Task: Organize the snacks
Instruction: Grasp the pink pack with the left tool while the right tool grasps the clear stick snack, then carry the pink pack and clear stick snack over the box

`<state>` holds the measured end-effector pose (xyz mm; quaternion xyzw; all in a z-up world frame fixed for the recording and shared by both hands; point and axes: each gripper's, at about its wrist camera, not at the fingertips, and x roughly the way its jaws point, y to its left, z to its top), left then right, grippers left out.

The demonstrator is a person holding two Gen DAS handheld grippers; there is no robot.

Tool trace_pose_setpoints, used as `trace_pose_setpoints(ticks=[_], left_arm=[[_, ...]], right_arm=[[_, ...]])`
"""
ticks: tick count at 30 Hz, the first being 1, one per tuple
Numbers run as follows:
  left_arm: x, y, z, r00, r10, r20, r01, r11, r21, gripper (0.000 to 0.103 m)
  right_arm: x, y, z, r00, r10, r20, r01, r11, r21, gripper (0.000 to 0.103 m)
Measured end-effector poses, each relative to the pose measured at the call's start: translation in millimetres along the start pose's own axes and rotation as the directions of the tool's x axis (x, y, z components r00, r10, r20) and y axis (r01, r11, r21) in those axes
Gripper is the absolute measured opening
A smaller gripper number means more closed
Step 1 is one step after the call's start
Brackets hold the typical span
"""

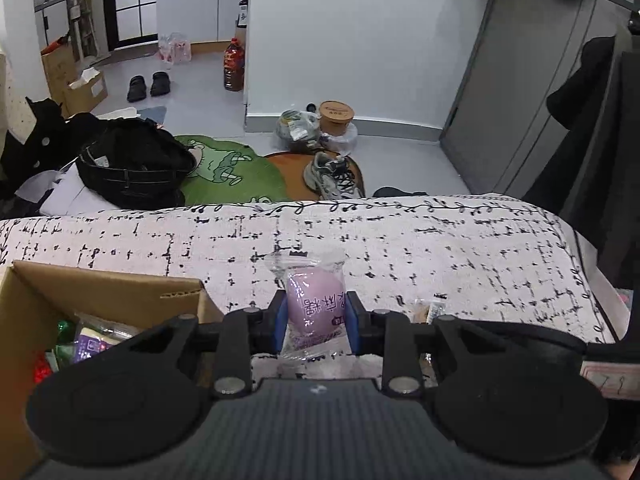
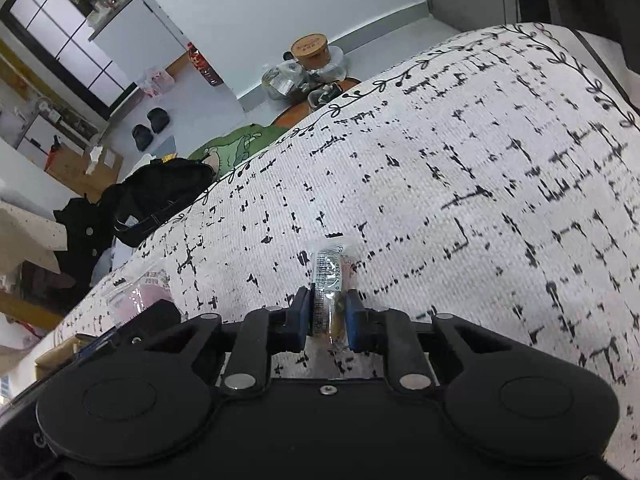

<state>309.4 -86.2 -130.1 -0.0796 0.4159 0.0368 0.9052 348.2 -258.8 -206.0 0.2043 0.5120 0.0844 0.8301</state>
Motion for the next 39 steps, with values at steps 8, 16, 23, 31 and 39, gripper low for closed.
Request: trace_pose_setpoints(ticks=[8, 16, 23, 31, 39], left_arm=[[-16, 3, -2, 0.999, -0.039, 0.012, 0.039, 0.999, -0.006, 0.028], [-40, 5, -1, 0.996, -0.083, 0.043, 0.082, 0.997, 0.009, 0.028], [-60, 17, -1, 0.992, -0.111, 0.063, 0.112, 0.994, 0.000, 0.028], [-82, 30, 0, 0.985, -0.144, 0.097, 0.145, 0.989, -0.004, 0.028], [-103, 43, -1, 0.979, -0.163, 0.122, 0.165, 0.986, -0.004, 0.028]], right_arm=[[-31, -12, -7, 0.998, -0.035, 0.053, 0.032, 0.999, 0.040, 0.018], [-66, -11, -15, 0.994, -0.006, 0.105, -0.001, 0.998, 0.066, 0.018], [-90, 2, -24, 0.985, -0.032, 0.167, 0.027, 0.999, 0.034, 0.018], [-113, 23, -31, 0.977, -0.024, 0.210, 0.024, 1.000, 0.002, 0.018], [-133, 39, -38, 0.967, -0.007, 0.255, 0.012, 1.000, -0.022, 0.018]])
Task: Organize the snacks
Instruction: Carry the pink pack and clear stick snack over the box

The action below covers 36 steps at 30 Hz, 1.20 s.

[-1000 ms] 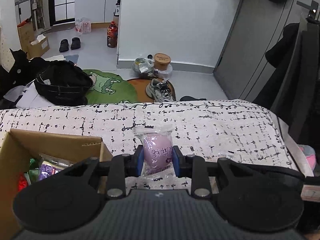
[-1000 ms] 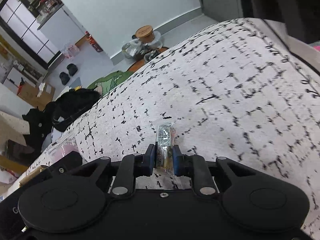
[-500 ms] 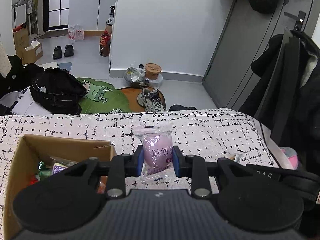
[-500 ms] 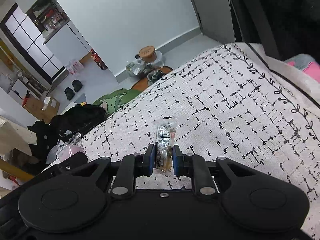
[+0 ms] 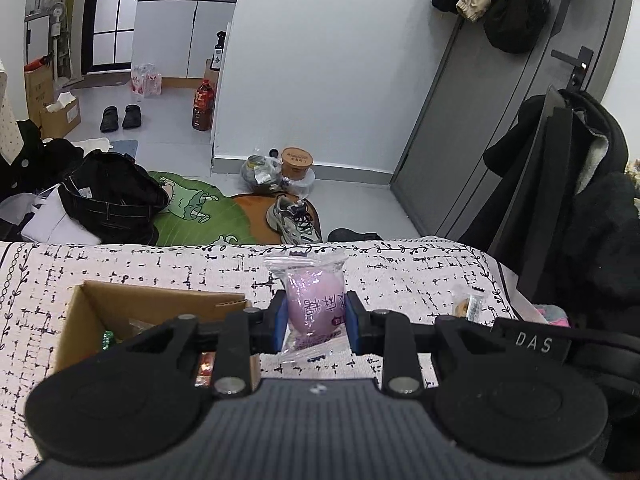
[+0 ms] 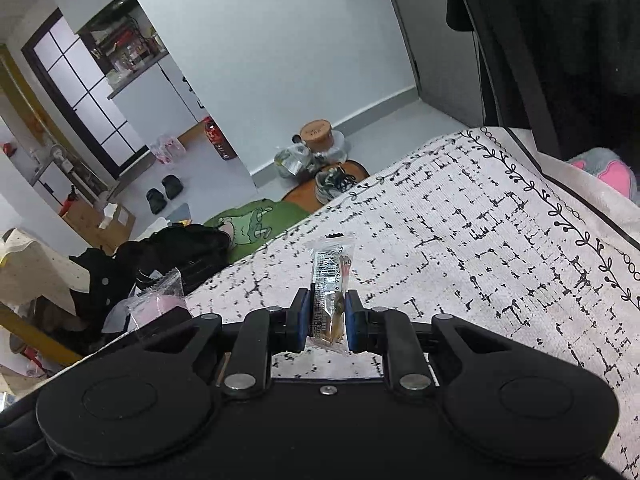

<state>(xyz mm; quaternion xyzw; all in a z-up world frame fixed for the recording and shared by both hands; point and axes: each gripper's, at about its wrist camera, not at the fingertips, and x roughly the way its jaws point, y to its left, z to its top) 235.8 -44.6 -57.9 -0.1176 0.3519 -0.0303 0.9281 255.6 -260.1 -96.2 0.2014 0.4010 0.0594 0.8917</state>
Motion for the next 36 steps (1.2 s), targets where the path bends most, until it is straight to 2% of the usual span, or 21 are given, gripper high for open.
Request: trace_pose_setpoints(ticks=[15, 28, 36], left_arm=[[-32, 48, -4, 0.999, 0.027, 0.018, -0.025, 0.994, -0.108, 0.028], [-52, 100, -23, 0.996, 0.087, -0.003, -0.085, 0.977, -0.193, 0.028], [-54, 119, -32, 0.996, 0.090, -0.029, -0.094, 0.969, -0.229, 0.029]], right_arm=[[-13, 45, -20, 0.999, 0.033, 0.022, -0.032, 0.997, -0.066, 0.018], [-2, 85, -45, 0.994, 0.102, -0.033, -0.106, 0.988, -0.114, 0.018], [5, 107, -57, 0.988, 0.134, -0.073, -0.144, 0.979, -0.141, 0.018]])
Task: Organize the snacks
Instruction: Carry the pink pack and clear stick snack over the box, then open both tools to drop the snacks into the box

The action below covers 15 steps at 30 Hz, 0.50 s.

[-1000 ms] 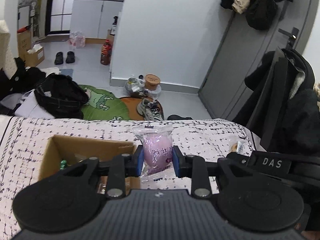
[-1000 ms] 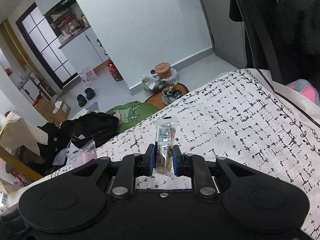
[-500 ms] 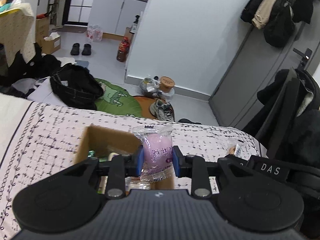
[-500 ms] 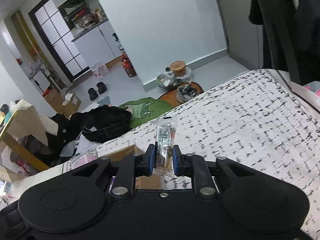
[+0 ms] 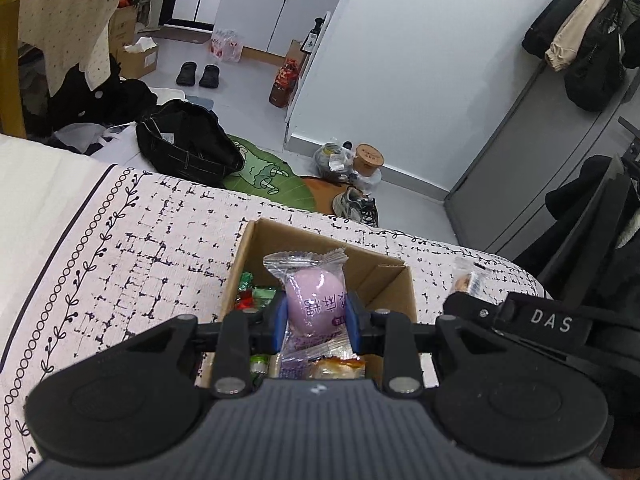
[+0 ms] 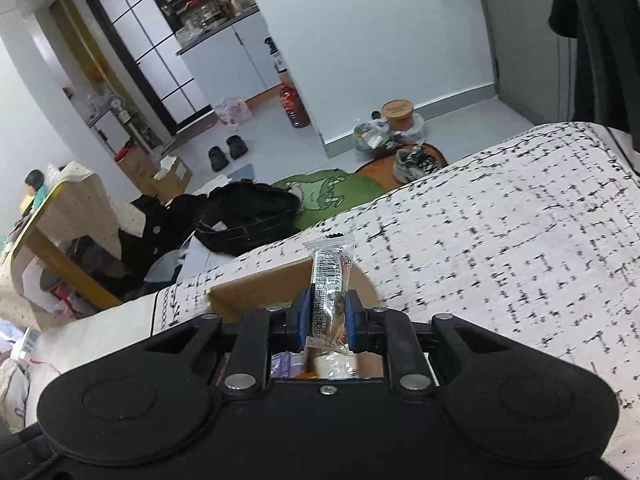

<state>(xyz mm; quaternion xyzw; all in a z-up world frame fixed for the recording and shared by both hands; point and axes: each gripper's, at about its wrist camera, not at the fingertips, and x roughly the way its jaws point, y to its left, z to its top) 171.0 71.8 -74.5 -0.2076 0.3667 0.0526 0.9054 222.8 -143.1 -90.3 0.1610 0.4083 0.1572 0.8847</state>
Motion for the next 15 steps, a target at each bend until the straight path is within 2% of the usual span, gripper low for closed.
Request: trace_pose_setpoints(ticks=[3, 6, 9, 15], left_arm=[[-1, 3, -1, 1.000, 0.007, 0.003, -0.007, 1.000, 0.000, 0.029], [-1, 5, 0, 1.000, 0.011, 0.006, -0.011, 1.000, -0.006, 0.029], [0, 9, 3, 1.000, 0.003, 0.014, -0.003, 1.000, -0.003, 0.029], [9, 22, 17, 1.000, -0.006, 0.005, 0.006, 0.999, 0.037, 0.029]], right_arm=[[5, 7, -3, 1.000, 0.010, -0.030, -0.011, 1.000, -0.021, 0.019], [8, 10, -5, 0.998, -0.002, -0.058, 0.000, 0.999, -0.032, 0.024], [5, 9, -5, 0.998, -0.012, -0.066, 0.010, 0.999, -0.035, 0.038], [-4, 9, -1, 0.999, -0.033, -0.042, 0.031, 0.999, -0.041, 0.048]])
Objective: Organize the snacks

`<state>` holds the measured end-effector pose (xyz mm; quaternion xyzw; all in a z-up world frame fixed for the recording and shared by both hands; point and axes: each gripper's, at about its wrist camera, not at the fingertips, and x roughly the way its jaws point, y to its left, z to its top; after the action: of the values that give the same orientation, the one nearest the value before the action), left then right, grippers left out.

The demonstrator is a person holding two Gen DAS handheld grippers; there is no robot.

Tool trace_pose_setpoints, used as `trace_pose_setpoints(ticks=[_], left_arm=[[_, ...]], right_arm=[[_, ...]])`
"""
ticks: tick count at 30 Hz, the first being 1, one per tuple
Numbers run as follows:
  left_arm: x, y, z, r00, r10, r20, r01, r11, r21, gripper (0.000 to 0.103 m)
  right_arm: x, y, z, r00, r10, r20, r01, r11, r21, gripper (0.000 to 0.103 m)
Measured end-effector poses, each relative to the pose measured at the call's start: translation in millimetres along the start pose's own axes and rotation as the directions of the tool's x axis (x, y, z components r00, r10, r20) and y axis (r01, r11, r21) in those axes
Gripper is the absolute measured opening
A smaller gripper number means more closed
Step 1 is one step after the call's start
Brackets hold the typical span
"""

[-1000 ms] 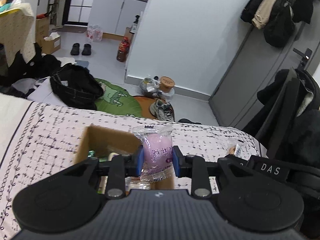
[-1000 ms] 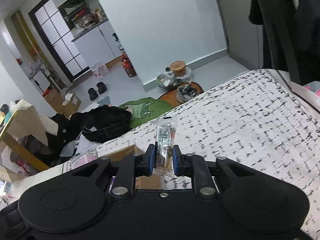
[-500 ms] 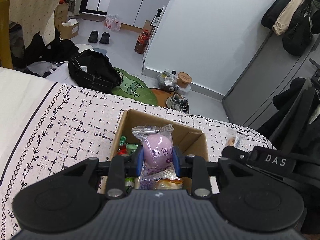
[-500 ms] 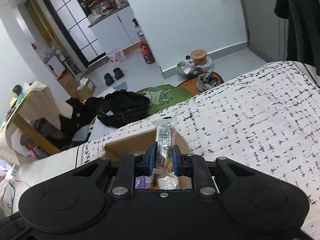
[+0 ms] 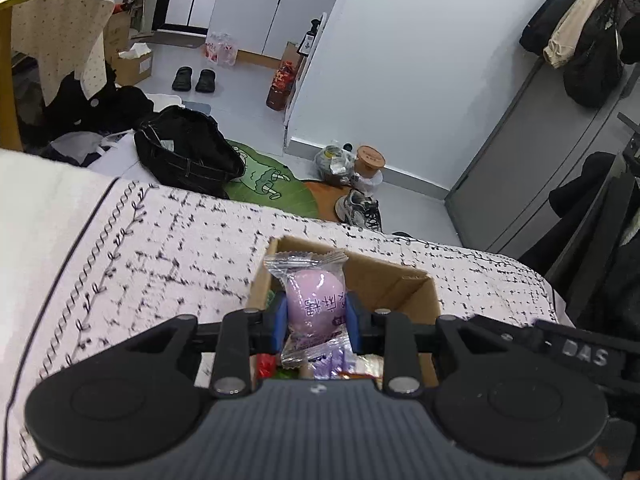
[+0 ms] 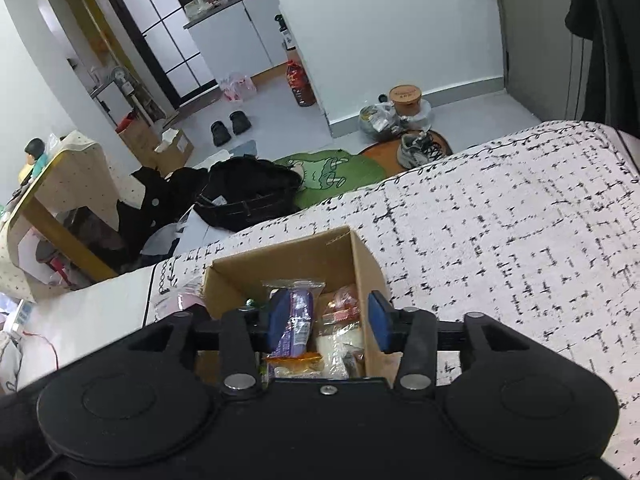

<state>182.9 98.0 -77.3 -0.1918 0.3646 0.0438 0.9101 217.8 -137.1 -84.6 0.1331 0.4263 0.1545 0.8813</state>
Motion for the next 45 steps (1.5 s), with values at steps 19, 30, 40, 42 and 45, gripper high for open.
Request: trace_pose_setpoints(ticks=[19, 30, 40, 42, 45], left_arm=[[8, -4, 2, 1.000, -0.015, -0.017, 0.015, 1.000, 0.003, 0.037], [-5, -12, -11, 0.999, 0.020, -0.046, -0.019, 0.999, 0.026, 0.057], [-28, -31, -20, 0.999, 0.021, -0.051, -0.014, 0.992, 0.129, 0.089], [-36, -35, -20, 0.999, 0.019, -0.044, -0.012, 0.987, 0.158, 0.090], [-47, -36, -18, 0.999, 0.015, -0.048, -0.007, 0.986, 0.168, 0.092]], right_arm=[[-5, -27, 0, 1.000, -0.031, 0.000, 0.031, 0.999, 0.027, 0.049], [-23, -38, 12, 0.999, -0.032, 0.003, 0.032, 0.999, 0.013, 0.061], [-61, -59, 20, 0.997, -0.065, 0.049, 0.064, 0.998, 0.021, 0.093], [-71, -62, 21, 0.994, -0.092, 0.062, 0.091, 0.996, 0.024, 0.100], [-85, -67, 20, 0.993, -0.094, 0.077, 0.094, 0.996, 0.014, 0.103]])
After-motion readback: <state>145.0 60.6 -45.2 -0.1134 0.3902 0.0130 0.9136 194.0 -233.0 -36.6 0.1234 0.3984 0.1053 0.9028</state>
